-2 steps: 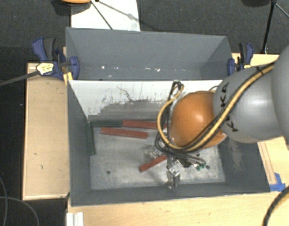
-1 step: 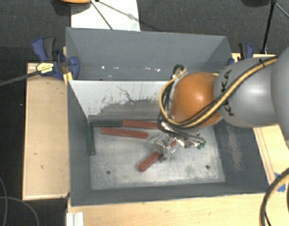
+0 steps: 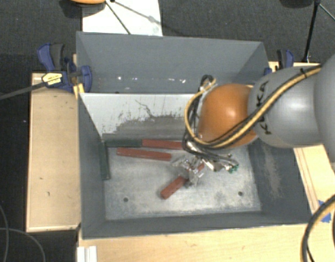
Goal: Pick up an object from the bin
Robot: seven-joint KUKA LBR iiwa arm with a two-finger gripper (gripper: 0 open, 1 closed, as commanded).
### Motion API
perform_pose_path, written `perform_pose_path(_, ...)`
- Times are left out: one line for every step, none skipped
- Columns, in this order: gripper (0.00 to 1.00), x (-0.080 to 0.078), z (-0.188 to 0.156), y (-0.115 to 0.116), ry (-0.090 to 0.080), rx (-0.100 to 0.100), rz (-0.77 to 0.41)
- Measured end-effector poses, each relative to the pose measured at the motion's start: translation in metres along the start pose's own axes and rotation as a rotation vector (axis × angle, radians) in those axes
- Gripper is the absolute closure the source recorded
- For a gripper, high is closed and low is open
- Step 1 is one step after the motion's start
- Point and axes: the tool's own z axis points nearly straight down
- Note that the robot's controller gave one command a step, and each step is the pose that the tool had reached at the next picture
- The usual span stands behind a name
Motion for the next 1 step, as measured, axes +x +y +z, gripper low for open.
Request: perform_pose_path(1.00, 0.0162, -0.1503, 0.0126, -0.002, 0.002, 0.002)
